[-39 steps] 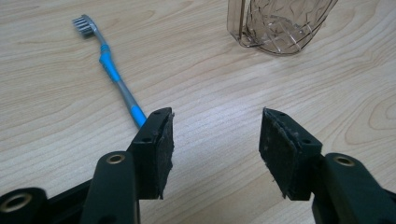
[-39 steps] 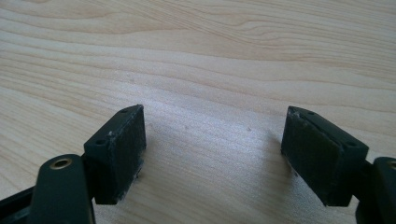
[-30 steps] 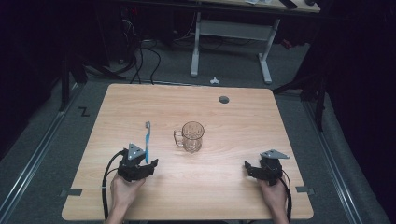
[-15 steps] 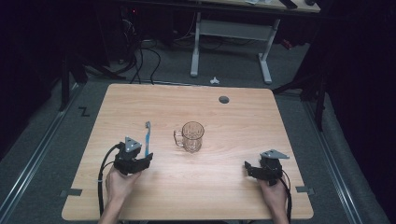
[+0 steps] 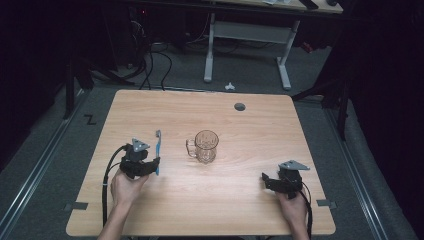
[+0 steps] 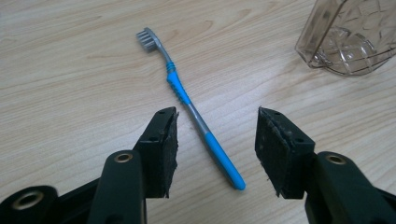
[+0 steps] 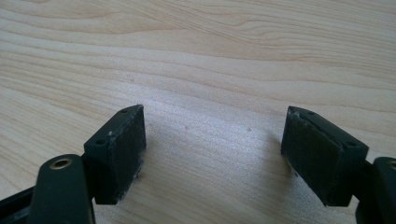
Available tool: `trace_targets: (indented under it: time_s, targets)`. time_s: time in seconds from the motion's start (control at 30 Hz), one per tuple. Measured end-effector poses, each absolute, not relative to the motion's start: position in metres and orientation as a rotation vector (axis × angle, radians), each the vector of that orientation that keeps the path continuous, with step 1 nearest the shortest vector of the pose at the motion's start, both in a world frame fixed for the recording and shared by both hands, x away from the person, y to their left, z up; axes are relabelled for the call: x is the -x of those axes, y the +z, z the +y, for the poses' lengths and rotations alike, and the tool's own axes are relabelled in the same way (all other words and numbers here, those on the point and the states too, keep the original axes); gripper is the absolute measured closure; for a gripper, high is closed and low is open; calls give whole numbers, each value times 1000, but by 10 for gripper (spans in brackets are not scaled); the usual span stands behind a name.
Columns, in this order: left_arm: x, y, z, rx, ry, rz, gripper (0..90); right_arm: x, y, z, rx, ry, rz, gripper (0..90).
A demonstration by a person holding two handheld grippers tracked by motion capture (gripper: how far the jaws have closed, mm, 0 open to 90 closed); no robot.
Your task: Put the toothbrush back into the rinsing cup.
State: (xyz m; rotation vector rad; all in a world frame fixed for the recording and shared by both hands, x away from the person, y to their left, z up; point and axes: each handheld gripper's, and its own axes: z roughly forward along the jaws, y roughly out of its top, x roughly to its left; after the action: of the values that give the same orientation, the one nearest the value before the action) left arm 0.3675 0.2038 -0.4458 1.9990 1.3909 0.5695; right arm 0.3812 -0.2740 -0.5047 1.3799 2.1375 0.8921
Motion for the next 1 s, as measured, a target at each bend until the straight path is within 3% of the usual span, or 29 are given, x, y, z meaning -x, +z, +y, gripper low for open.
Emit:
trace_targets:
  time_s: [1.0]
  targets:
    - [-406, -444, 206, -2072, 503, 1472, 524, -381, -505, -274, -1380, 892, 2138, 221]
